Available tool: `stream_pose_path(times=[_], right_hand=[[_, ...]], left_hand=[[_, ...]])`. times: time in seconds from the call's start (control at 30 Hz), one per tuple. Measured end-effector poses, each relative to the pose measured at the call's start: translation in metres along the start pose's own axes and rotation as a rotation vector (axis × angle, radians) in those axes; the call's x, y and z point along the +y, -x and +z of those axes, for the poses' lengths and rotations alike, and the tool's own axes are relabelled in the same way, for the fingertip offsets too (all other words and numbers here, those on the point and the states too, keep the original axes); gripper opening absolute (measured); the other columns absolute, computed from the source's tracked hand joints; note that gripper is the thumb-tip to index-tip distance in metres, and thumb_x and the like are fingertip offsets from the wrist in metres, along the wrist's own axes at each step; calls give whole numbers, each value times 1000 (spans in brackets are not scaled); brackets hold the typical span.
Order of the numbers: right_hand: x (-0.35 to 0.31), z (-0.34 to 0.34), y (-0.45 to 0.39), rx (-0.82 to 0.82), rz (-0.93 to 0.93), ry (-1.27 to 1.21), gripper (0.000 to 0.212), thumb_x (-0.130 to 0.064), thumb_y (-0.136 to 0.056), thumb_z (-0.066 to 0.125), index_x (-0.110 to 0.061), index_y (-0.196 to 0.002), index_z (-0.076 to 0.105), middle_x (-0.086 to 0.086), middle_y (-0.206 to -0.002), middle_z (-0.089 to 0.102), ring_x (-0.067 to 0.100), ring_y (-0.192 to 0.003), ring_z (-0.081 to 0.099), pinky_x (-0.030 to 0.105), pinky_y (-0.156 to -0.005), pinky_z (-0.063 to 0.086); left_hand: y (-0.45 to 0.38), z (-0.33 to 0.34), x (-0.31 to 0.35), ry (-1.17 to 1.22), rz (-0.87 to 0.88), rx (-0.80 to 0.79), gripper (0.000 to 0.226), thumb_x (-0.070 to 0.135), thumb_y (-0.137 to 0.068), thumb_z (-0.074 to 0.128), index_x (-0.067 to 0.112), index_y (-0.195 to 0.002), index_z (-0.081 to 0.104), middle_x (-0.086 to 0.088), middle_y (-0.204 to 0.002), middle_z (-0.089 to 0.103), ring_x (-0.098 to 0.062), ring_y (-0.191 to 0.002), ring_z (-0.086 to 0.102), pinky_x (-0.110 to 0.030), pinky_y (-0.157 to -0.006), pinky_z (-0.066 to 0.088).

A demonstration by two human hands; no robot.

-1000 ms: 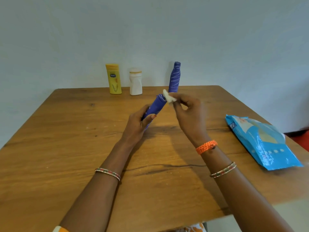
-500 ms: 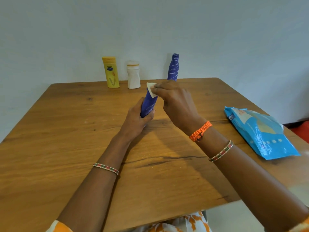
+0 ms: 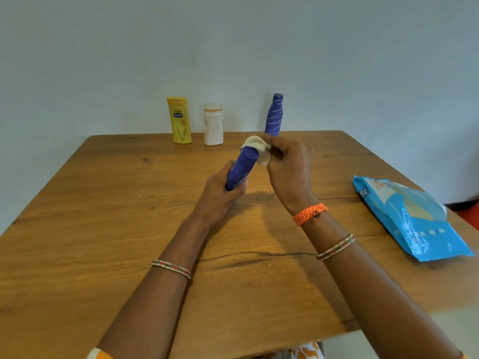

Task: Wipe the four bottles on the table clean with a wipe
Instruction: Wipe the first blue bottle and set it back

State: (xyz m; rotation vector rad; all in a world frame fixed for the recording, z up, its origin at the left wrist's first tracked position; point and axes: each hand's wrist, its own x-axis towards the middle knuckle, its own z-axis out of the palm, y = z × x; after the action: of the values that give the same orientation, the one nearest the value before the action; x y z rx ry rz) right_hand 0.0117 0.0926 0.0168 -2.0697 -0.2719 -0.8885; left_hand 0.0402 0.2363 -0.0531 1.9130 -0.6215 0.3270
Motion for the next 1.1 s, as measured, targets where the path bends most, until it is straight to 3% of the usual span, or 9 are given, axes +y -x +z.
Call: stream_pose_path(times=[0.1,0.3,0.37,0.5,0.6,0.67,0.8,0.93,1.1], right_hand=[[-13,1,-5,77,60,-93,27,-2,-85,63,-8,-110,68,-6,-95,68,-2,-79,60,5,-71,45],[-24,-7,-17,131,110,-284,28,6,-85,52,-10,-101,70,-7,-89,68,0,-83,63,14,-70,51],[-20,-9,-13,98,-19,-107,30,5,-84,55,-12,-104,70,-2,-94,70,1,-84,62,17,-73,51],[-14,3,8,-163,-370,206,35,4,-76,67,-7,-109,68,10,-110,69,23,-104,63,40,-83,55],[-11,2,9,-143,-480,251,32,3,-74,68,-3,-105,68,14,-107,70,29,-103,65,41,-82,55],[-5,-1,12,-126,-543,258,28,0,-75,67,-2,-103,68,15,-102,70,30,-97,66,39,-80,54],[13,2,30,-171,-326,123,30,6,-76,66,-8,-103,69,7,-93,70,17,-84,64,33,-69,54],[12,9,21,88,-52,-77,27,3,-83,62,-8,-108,67,1,-93,68,4,-80,60,7,-69,45],[1,38,-2,-11,-237,66,29,7,-81,60,-3,-107,68,13,-105,65,23,-96,60,30,-81,51]], left_hand=[[-1,0,0,5,-13,19,21,15,-91,61,7,-108,53,-18,-87,60,-29,-74,53,-29,-64,42],[-1,-1,-4,19,-22,47,20,18,-91,61,14,-109,53,-19,-86,59,-32,-75,54,-33,-67,44],[-1,-1,-3,35,-19,40,20,18,-92,61,16,-110,53,-18,-86,60,-31,-77,55,-32,-67,44],[-1,-3,-2,112,-42,34,27,20,-92,59,27,-116,50,-8,-99,64,-21,-89,60,-25,-77,49],[0,-2,1,115,-69,35,28,20,-92,60,30,-115,48,-5,-102,63,-16,-93,59,-16,-78,47],[-1,-2,1,118,-88,34,27,25,-91,60,28,-115,49,-6,-102,63,-17,-94,59,-19,-80,47],[-1,-5,-2,278,-79,37,33,34,-90,59,10,-112,52,-15,-95,62,-18,-85,61,-25,-78,49],[-2,-5,7,398,-185,6,19,24,-98,48,13,-114,47,-13,-92,62,-21,-82,64,-31,-75,56],[2,1,16,527,-361,0,50,55,-95,13,27,-117,48,-9,-98,66,-22,-85,67,-39,-77,57]])
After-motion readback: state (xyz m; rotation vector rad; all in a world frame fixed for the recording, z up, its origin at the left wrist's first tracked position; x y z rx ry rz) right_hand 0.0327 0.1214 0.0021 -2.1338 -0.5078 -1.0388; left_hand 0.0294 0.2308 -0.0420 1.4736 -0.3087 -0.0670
